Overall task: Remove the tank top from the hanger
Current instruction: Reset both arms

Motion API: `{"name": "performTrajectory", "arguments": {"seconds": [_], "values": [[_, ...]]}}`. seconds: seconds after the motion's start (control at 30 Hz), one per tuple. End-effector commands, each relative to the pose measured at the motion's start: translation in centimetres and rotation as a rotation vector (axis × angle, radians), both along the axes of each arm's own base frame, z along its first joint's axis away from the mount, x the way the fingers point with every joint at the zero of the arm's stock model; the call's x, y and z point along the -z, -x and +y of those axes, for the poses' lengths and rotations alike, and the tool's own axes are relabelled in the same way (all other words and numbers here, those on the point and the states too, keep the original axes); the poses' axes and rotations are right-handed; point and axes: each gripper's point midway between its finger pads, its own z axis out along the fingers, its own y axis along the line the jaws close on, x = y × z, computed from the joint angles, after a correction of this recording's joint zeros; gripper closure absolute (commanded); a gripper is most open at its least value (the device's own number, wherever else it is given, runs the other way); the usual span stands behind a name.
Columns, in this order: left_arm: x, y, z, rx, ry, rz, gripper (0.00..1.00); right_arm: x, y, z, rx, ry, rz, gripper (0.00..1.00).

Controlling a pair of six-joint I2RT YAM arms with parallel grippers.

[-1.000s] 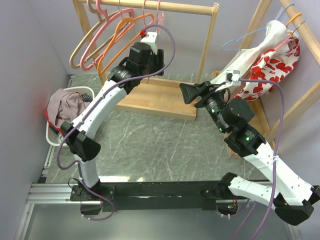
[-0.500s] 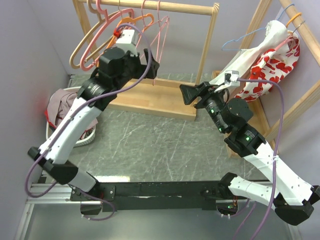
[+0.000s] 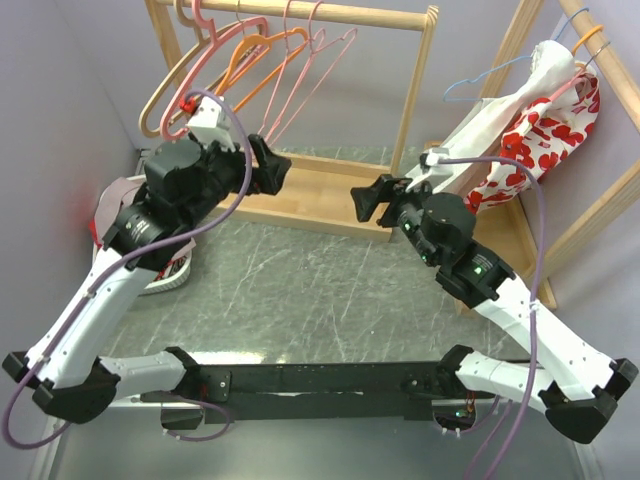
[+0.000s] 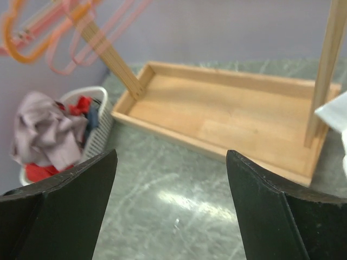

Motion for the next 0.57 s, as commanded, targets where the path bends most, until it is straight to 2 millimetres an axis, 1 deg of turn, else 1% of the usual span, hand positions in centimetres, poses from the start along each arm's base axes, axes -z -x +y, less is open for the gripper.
{"name": "performTrajectory", "arguments": {"seconds": [0.0, 0.03, 0.07, 0.1, 0.13, 0.17, 0.2, 0.23, 0.27, 0.33, 0.37, 0.4, 0.43, 0.47, 0.53], "values": [[2.9, 0.5, 2.9, -0.121, -0.030, 0.033, 0.01, 3.5, -0.4, -0.2, 0.010, 0.088, 0.065, 0.10], [2.7, 1.1, 3.6, -0.130, -0.025, 0.016, 0.00, 4.0, -0.4, -0.1, 0.007, 0.094, 0.075, 0.10], [4.1, 1.2, 3.7, -0.131, -0.044, 0.031, 0.00, 4.4, -0.5, 0.0, 0.007, 0.099, 0.083, 0.10], [4.3, 1.4, 3.8, -0.125, -0.044, 0.028, 0.01, 4.7, -0.5, -0.1, 0.010, 0.101, 0.088, 0.10], [4.1, 1.9, 4.1, -0.119, -0.040, 0.012, 0.00, 4.8, -0.5, 0.0, 0.007, 0.099, 0.087, 0.10], [5.1, 1.9, 4.2, -0.122, -0.053, 0.025, 0.01, 5.2, -0.5, 0.2, 0.000, 0.106, 0.089, 0.09], [5.5, 1.9, 4.5, -0.139, -0.053, 0.027, 0.01, 5.4, -0.6, 0.2, 0.000, 0.108, 0.092, 0.09], [5.4, 2.1, 4.8, -0.142, -0.046, 0.014, 0.01, 5.7, -0.6, 0.3, -0.002, 0.108, 0.098, 0.09], [6.5, 2.0, 4.9, -0.151, -0.057, 0.029, 0.01, 6.0, -0.6, 0.4, -0.004, 0.112, 0.103, 0.08], [7.5, 1.9, 5.3, -0.174, -0.064, 0.048, 0.00, 6.6, -0.7, 0.5, -0.007, 0.120, 0.111, 0.07], [8.6, 1.8, 5.2, -0.173, -0.083, 0.070, 0.00, 7.0, -0.8, 0.6, -0.007, 0.128, 0.118, 0.07], [9.3, 1.7, 5.3, -0.181, -0.084, 0.090, 0.01, 7.1, -0.9, 0.6, -0.007, 0.134, 0.119, 0.07], [10.0, 1.6, 5.2, -0.181, -0.098, 0.107, 0.01, 7.7, -0.9, 0.6, -0.007, 0.143, 0.126, 0.06], [11.1, 1.6, 5.2, -0.181, -0.117, 0.128, 0.01, 7.9, -1.0, 0.6, -0.003, 0.150, 0.129, 0.06], [12.0, 1.4, 5.6, -0.215, -0.124, 0.146, 0.01, 8.9, -1.3, 0.6, 0.008, 0.171, 0.142, 0.05]]}}
